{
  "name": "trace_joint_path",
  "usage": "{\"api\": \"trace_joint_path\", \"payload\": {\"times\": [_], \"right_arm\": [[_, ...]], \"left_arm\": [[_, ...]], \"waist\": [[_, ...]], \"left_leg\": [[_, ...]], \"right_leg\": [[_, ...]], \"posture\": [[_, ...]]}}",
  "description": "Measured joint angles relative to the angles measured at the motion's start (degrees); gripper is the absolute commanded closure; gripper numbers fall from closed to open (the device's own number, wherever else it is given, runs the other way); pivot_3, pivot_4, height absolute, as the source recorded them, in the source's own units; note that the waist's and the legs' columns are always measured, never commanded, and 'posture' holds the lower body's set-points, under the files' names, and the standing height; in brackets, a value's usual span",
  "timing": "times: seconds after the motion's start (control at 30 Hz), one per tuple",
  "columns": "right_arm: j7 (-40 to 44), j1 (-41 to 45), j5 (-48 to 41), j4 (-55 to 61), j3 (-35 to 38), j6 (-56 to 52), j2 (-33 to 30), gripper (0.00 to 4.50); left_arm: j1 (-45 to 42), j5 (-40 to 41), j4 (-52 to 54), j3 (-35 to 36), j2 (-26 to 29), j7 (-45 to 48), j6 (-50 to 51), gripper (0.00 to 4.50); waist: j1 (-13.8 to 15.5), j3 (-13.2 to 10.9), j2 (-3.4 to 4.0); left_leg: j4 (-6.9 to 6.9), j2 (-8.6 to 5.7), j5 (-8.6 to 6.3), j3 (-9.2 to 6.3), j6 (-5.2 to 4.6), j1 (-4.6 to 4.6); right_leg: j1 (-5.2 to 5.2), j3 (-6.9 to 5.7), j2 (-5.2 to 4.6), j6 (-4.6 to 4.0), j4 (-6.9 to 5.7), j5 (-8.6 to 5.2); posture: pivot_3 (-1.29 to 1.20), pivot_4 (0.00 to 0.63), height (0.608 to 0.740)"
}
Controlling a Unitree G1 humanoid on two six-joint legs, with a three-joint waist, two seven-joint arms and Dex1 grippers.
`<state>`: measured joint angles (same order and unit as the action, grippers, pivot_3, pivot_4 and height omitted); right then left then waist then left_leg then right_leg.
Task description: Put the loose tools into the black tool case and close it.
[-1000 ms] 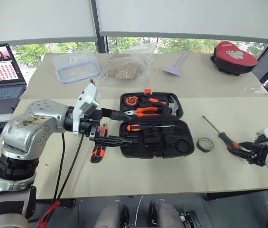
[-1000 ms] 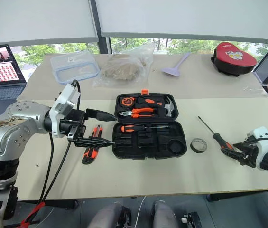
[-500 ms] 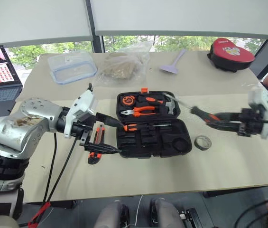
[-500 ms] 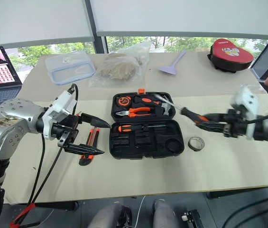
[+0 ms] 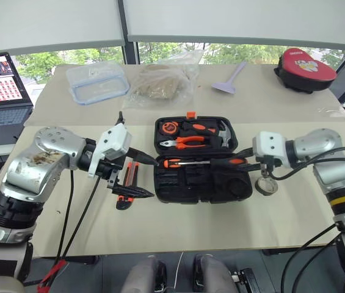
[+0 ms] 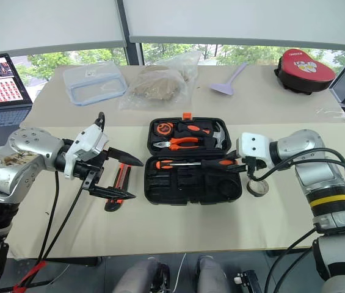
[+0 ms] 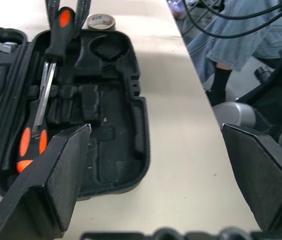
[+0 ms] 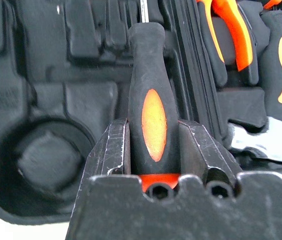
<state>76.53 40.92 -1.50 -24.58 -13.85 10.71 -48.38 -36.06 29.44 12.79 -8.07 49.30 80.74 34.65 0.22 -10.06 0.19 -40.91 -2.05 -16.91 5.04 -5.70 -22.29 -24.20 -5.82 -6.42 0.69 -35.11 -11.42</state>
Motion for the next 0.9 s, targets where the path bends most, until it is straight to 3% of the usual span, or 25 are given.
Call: {"api": "trace_joint_path", "payload": {"times": [0.3,0.33,0.47,0.5,0.6,0.73,0.9], "right_arm": [[-1.7,3.0,3.5,-7.0,-1.1,6.6,4.2,3.49],[-1.6,3.0,3.4,-6.9,-1.1,6.4,4.3,2.49],[-0.8,3.0,1.1,-4.3,-0.3,2.9,5.0,1.26],[-0.6,3.0,0.4,-3.3,-0.2,1.8,5.3,0.98],[-0.2,3.0,-2.5,0.9,1.1,-5.2,6.3,0.98],[-0.3,3.0,-5.7,5.6,2.6,-12.7,6.6,1.94],[-2.0,2.5,-5.3,5.5,2.8,-14.2,8.3,3.75]], "left_arm": [[0.1,-0.3,0.1,0.1,-0.1,-2.1,-1.5,0.0],[0.1,-0.3,0.1,0.1,-0.1,-2.1,-1.6,0.0],[0.1,-0.3,0.0,0.1,0.0,-2.4,-1.8,0.0],[0.1,-0.3,0.0,0.1,0.0,-2.4,-1.9,0.0],[0.1,-0.4,-0.3,0.1,0.0,-2.3,-2.1,0.0],[0.1,-1.2,-1.5,0.1,0.0,-2.2,-3.0,0.0],[-0.1,-2.6,-2.6,-0.4,-0.6,-1.9,-4.5,0.0]], "waist": [[-0.9,0.0,-0.01],[-0.9,0.0,-0.01],[-0.9,0.0,-0.01],[-0.9,0.0,-0.01],[-0.8,0.0,-0.01],[-0.7,0.0,-0.01],[-0.8,0.0,-0.01]], "left_leg": [[0.01,0.04,0.01,-0.01,0.03,0.06],[0.01,0.04,0.01,-0.02,0.03,0.06],[0.01,0.06,0.01,-0.02,0.03,0.06],[0.01,0.06,0.01,-0.02,0.03,0.06],[0.0,0.05,0.01,-0.03,0.03,0.04],[-0.01,0.03,0.01,-0.06,0.03,0.04],[0.01,0.02,0.01,-0.05,0.03,0.04]], "right_leg": [[0.04,0.02,-0.02,-0.02,-0.03,0.0],[0.04,0.02,-0.02,-0.02,-0.03,0.0],[0.04,0.03,-0.04,-0.03,-0.02,-0.01],[0.03,0.02,-0.03,-0.03,-0.02,-0.01],[0.03,0.01,-0.04,-0.03,-0.03,0.0],[0.05,0.0,-0.06,-0.03,-0.02,0.0],[0.02,-0.03,0.0,-0.03,-0.05,0.0]], "posture": [[0.0,0.15,0.728],[0.0,0.15,0.728],[0.0,0.15,0.728],[0.0,0.15,0.728],[0.0,0.15,0.728],[0.0,0.15,0.728],[0.0,0.15,0.728]]}}
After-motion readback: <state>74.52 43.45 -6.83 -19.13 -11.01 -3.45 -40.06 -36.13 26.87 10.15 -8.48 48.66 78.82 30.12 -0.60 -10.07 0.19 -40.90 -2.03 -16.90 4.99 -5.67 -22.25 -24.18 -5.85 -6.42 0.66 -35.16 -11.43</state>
